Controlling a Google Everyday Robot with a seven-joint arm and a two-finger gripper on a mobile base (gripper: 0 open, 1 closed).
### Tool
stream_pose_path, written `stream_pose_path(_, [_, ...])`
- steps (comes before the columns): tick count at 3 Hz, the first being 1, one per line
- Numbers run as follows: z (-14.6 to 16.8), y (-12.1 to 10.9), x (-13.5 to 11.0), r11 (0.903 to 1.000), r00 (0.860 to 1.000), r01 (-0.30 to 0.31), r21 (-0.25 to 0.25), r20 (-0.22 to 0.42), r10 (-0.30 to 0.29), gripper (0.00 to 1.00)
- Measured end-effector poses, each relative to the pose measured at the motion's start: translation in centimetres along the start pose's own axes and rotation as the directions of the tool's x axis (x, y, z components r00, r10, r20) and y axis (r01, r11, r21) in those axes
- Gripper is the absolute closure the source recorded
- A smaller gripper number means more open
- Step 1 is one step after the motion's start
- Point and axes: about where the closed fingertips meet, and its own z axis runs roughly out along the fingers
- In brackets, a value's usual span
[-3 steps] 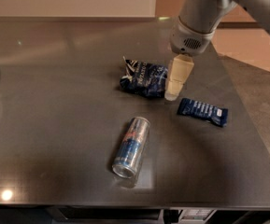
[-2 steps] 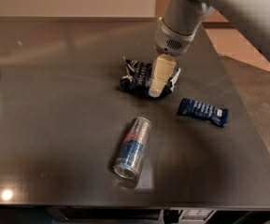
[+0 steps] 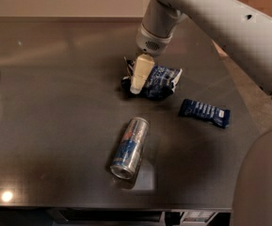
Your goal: Pick blue chip bag
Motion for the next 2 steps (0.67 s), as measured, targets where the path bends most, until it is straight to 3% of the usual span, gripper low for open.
stream_pose_path(2, [2.72,-1.48,-0.59,0.9997,0.999,-0.013,-0.020,-0.032,0.012,0.41])
